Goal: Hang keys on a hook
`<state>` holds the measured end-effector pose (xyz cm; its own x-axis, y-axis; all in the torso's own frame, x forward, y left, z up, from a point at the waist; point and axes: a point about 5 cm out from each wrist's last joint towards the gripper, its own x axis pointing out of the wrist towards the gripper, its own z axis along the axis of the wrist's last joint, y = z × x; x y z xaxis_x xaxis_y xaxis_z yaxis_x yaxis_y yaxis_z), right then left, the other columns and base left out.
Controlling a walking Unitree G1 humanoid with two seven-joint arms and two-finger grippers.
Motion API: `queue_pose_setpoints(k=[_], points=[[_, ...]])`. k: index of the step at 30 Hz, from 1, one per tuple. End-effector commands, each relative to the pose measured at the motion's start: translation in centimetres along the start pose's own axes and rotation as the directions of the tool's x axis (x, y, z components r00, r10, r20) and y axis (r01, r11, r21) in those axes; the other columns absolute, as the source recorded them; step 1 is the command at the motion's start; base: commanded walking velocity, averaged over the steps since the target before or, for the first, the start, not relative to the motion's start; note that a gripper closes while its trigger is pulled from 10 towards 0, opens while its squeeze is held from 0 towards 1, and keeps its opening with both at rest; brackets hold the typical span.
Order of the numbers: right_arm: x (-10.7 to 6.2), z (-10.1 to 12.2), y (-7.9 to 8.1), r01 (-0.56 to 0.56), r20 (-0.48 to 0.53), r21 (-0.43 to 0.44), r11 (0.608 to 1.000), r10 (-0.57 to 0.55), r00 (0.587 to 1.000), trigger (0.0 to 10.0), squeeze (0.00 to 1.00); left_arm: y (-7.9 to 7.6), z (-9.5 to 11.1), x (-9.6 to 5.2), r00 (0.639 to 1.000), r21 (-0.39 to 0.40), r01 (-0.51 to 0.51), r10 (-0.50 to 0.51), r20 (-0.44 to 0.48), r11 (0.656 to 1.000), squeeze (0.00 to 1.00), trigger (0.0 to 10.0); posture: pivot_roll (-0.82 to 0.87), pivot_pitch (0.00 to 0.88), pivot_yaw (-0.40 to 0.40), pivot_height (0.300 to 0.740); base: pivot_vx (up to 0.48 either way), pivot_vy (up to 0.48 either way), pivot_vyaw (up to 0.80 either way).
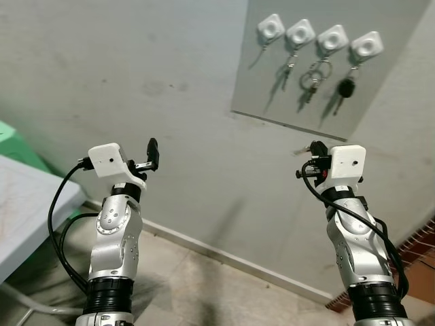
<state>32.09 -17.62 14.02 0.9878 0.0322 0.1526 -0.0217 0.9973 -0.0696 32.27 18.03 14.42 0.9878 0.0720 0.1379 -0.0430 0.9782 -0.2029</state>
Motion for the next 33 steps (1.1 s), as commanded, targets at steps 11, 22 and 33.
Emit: queue_pose_setpoints(k=[11, 22, 33], points=[[0.43, 0.71, -0.02, 0.000, 0.019, 0.004, 1.000, 0.000, 1.000, 10.0, 0.00, -0.23, 0.28, 0.22, 1.000, -0.002, 0.005, -0.005, 0.007, 1.000, 0.00, 10.0, 0.03, 0.000, -0.064, 0.740, 0.000, 0.000, -0.76], [0.32, 0.69, 0.07, 0.004, 0.020, 0.009, 1.000, -0.004, 1.000, 10.0, 0.00, -0.44, 0.29, 0.19, 1.000, 0.004, 0.023, -0.023, 0.000, 1.000, 0.00, 10.0, 0.03, 0.000, -0.060, 0.740, 0.000, -0.100, -0.76], [0.19, 0.54, 0.14, 0.005, 0.014, 0.011, 1.000, -0.006, 1.000, 10.0, 0.00, -0.26, 0.30, 0.07, 1.000, 0.001, 0.016, -0.016, 0.000, 1.000, 0.00, 10.0, 0.03, 0.007, -0.058, 0.740, 0.000, 0.000, -0.76]])
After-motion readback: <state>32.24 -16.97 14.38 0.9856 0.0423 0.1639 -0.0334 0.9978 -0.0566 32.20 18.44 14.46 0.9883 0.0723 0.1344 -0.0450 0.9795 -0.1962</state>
